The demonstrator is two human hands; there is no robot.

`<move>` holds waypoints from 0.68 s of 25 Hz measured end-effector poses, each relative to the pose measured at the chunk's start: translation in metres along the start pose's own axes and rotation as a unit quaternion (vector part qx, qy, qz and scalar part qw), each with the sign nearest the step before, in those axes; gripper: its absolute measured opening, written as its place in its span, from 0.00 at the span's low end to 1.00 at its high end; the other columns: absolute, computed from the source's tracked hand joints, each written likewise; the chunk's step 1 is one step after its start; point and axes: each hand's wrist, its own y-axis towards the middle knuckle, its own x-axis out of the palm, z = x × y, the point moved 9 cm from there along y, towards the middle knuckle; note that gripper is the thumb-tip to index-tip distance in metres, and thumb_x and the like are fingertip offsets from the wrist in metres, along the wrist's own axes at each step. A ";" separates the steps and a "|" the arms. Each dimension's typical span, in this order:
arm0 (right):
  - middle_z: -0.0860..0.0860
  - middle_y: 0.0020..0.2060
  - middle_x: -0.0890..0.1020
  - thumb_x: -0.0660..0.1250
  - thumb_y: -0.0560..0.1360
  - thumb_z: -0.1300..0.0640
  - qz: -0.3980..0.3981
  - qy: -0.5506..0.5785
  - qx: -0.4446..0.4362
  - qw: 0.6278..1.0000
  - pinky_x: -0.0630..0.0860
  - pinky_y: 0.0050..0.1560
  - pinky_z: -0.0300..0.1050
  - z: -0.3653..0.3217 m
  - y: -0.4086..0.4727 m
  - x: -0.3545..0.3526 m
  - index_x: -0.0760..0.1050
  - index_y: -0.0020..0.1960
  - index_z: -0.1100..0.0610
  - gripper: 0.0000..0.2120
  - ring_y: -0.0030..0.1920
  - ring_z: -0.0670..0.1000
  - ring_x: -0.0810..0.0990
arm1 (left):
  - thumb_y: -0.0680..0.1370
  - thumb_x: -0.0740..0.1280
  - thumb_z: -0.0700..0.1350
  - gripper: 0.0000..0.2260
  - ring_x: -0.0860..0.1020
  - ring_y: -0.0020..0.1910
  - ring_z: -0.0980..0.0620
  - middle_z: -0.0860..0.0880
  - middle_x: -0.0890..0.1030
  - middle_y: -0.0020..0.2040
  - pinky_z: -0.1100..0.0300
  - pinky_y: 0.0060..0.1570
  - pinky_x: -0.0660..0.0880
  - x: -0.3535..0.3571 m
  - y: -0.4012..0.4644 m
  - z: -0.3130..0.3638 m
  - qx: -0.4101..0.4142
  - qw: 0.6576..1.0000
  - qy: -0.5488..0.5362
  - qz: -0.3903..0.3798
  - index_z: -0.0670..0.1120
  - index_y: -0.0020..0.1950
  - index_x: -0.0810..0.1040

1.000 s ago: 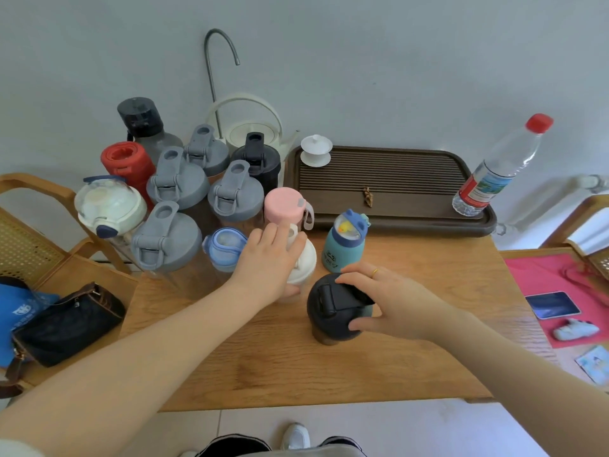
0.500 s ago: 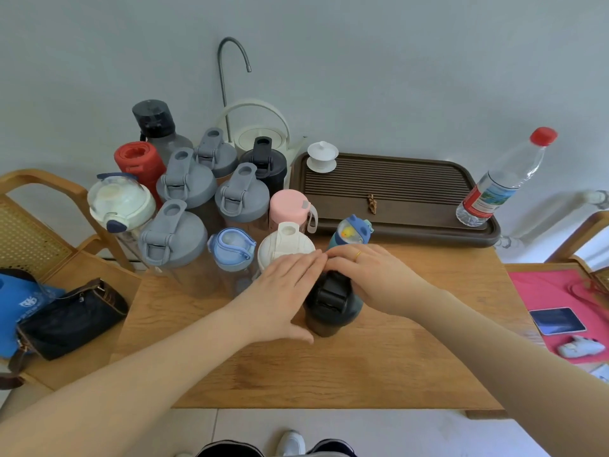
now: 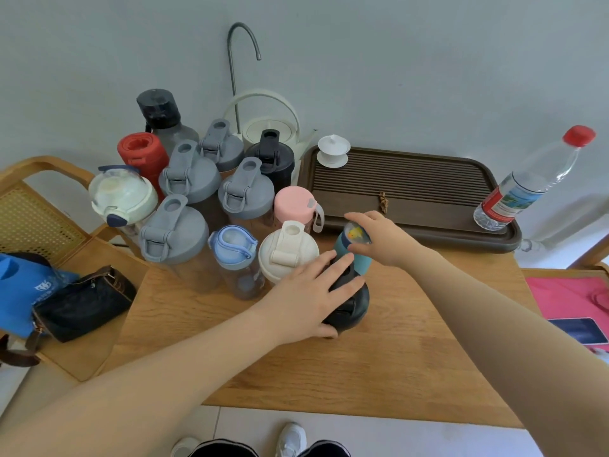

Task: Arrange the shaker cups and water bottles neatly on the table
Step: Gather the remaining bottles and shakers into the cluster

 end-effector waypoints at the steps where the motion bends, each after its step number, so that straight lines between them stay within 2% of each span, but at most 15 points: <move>1: 0.57 0.68 0.66 0.65 0.74 0.53 -0.005 -0.008 0.002 1.000 0.69 0.66 0.52 0.000 0.001 0.001 0.57 0.73 0.50 0.30 0.65 0.57 0.69 | 0.72 0.66 0.57 0.38 0.49 0.74 0.40 0.42 0.48 0.76 0.45 0.70 0.58 -0.001 0.004 -0.001 -0.007 1.000 0.004 -0.013 0.49 0.74 0.49; 3: 0.57 0.68 0.67 0.65 0.74 0.53 0.009 -0.018 0.004 1.000 0.70 0.66 0.52 0.005 -0.004 -0.001 0.57 0.73 0.51 0.30 0.65 0.57 0.69 | 0.74 0.65 0.57 0.36 0.46 0.74 0.41 0.44 0.46 0.77 0.46 0.69 0.61 -0.004 0.016 -0.002 -0.019 0.999 -0.004 -0.031 0.49 0.74 0.49; 7: 0.56 0.68 0.68 0.66 0.74 0.51 0.033 -0.017 0.045 0.998 0.70 0.64 0.51 0.036 -0.029 -0.007 0.57 0.73 0.50 0.31 0.66 0.57 0.69 | 0.73 0.67 0.55 0.33 0.47 0.74 0.41 0.44 0.48 0.76 0.48 0.63 0.69 -0.006 0.035 -0.003 -0.014 1.000 0.003 -0.028 0.49 0.72 0.54; 12: 0.56 0.67 0.71 0.73 0.68 0.52 0.060 0.086 0.121 0.987 0.72 0.60 0.50 0.074 -0.065 -0.020 0.54 0.73 0.52 0.40 0.64 0.56 0.71 | 0.73 0.67 0.54 0.32 0.48 0.74 0.40 0.43 0.48 0.76 0.49 0.59 0.72 -0.010 0.059 -0.017 -0.052 0.998 0.019 -0.014 0.48 0.71 0.55; 17: 0.53 0.61 0.74 0.73 0.67 0.50 0.054 0.065 0.119 0.989 0.73 0.54 0.44 0.061 -0.083 -0.010 0.64 0.66 0.54 0.31 0.58 0.52 0.73 | 0.73 0.67 0.52 0.31 0.50 0.73 0.39 0.42 0.51 0.75 0.48 0.57 0.73 -0.019 0.086 -0.033 -0.102 0.994 0.027 0.000 0.46 0.71 0.56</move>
